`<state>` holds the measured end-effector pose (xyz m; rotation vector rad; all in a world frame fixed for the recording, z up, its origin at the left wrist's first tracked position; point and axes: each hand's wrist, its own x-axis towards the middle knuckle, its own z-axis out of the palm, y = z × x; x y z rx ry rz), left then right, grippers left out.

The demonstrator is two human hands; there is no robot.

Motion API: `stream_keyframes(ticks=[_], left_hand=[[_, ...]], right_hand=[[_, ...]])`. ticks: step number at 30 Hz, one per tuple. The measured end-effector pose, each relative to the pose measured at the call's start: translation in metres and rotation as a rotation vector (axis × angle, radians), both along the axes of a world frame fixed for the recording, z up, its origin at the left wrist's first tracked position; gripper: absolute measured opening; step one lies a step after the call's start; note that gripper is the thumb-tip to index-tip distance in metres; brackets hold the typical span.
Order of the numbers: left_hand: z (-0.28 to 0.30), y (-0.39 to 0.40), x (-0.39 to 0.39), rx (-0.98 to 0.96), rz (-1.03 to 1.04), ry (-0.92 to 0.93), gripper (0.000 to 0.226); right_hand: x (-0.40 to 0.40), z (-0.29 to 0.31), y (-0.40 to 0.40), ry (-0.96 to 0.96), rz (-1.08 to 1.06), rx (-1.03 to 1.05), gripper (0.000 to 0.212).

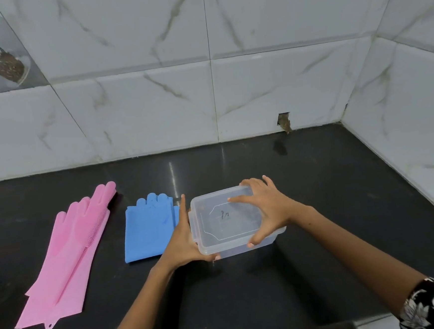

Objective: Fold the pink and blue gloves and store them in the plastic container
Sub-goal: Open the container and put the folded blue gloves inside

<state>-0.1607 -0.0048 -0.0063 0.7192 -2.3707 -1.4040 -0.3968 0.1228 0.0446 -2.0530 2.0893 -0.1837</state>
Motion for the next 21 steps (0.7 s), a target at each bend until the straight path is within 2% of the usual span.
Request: stream_keyframes(ticks=[4,15,19,21], left_hand=[[0.003,-0.005,0.002,-0.012,-0.032,-0.026,0.148],[0.016,-0.002,0.002,-0.031,-0.061,-0.057,0.142],[0.020,-0.001,0.003,-0.035,-0.047,-0.048,0.136],[0.024,0.000,0.003,-0.070,-0.018,-0.082,0.136]], right_hand=[[0.004,-0.005,0.003,-0.015,-0.027,-0.059,0.101],[0.006,-0.004,0.006,-0.089,-0.055,-0.058,0.098],[-0.002,0.007,0.007,-0.296,-0.187,-0.098,0.092],[-0.005,0.012,0.008,-0.271,-0.261,-0.099,0.090]])
